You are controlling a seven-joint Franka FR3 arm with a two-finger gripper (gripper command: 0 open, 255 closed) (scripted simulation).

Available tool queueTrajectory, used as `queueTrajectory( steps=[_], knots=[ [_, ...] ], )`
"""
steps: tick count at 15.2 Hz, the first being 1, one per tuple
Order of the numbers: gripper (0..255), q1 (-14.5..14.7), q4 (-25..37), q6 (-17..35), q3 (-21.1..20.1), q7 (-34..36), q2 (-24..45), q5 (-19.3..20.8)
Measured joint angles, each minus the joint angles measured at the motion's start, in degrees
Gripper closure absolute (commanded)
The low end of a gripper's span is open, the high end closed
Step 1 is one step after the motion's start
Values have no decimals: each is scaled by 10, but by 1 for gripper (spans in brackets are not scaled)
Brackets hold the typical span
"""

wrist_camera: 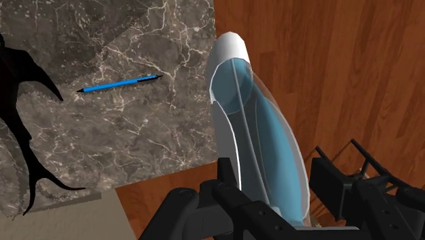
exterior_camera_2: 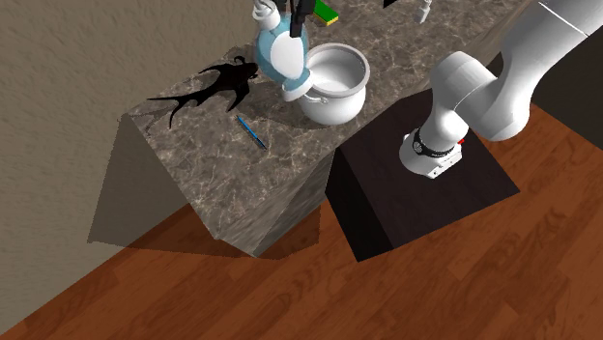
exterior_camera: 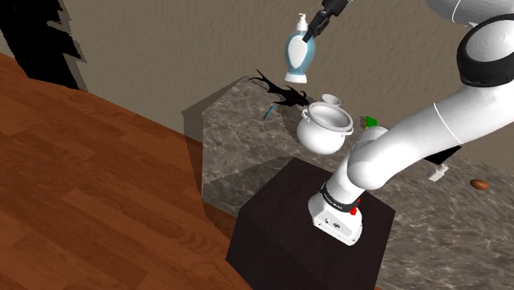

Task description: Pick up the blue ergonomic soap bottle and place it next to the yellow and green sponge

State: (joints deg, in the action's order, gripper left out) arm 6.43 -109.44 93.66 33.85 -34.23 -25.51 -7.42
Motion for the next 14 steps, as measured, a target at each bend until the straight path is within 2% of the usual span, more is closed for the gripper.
queueTrajectory(
  steps=[2,14],
  knots=[
    [255,-15,-29,1,6,-15,-27,16],
    [255,-71,-75,-20,114,-149,-83,86]
  ],
)
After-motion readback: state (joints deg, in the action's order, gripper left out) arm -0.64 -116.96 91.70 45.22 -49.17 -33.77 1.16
